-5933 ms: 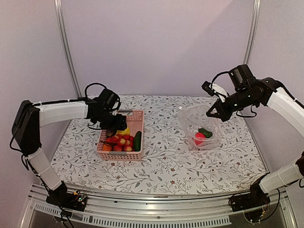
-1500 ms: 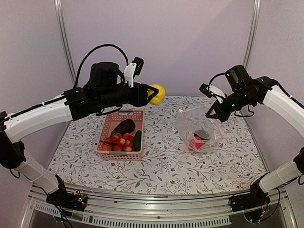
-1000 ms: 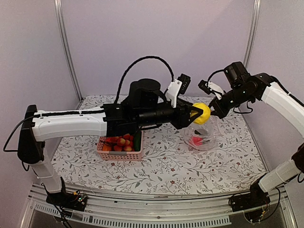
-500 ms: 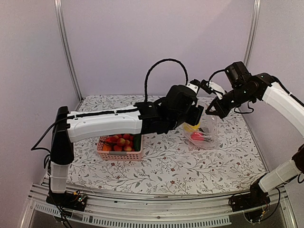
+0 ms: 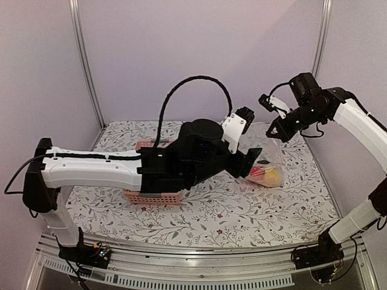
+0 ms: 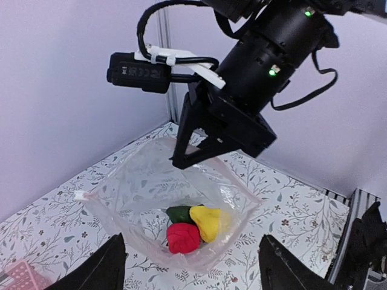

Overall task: Place the food in the zip-top bag and seal the zipper
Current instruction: Place the fake fruit in the zipper food storage bag, then pick up the fake vegetable from the bin.

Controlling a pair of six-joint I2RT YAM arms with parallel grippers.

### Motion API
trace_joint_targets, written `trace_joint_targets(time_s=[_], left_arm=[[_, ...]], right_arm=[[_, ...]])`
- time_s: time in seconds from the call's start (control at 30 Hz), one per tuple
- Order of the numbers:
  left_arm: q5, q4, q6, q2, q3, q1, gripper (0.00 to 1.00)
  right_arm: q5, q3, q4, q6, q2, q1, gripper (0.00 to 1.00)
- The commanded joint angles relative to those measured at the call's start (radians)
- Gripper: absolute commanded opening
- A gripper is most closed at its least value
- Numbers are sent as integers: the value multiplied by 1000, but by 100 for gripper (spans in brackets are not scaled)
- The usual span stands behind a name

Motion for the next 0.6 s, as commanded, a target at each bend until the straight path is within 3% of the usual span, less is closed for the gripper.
trace_joint_targets(time_s=[0.0,0.13,0.27,0.43,0.57], left_arm=[[58,179,-1,-216,-201,-12,76],[-124,93,-30,-359,-364,6,79],[-214,-152,-169,-450,-431,79,82],[-171,-387,-325,-534,-517,235,82],[-35,-445,-300,-571,-579,384,83]], right_arm=[[31,32,40,-13,-17,-67,0],[23,-23,46,-16,-9,-69,0],[-21,-53,134,5,-70,-78,0],[-96,-81,132,8,-76,-78,0],[-120,-133,133,3,-86,-78,0]])
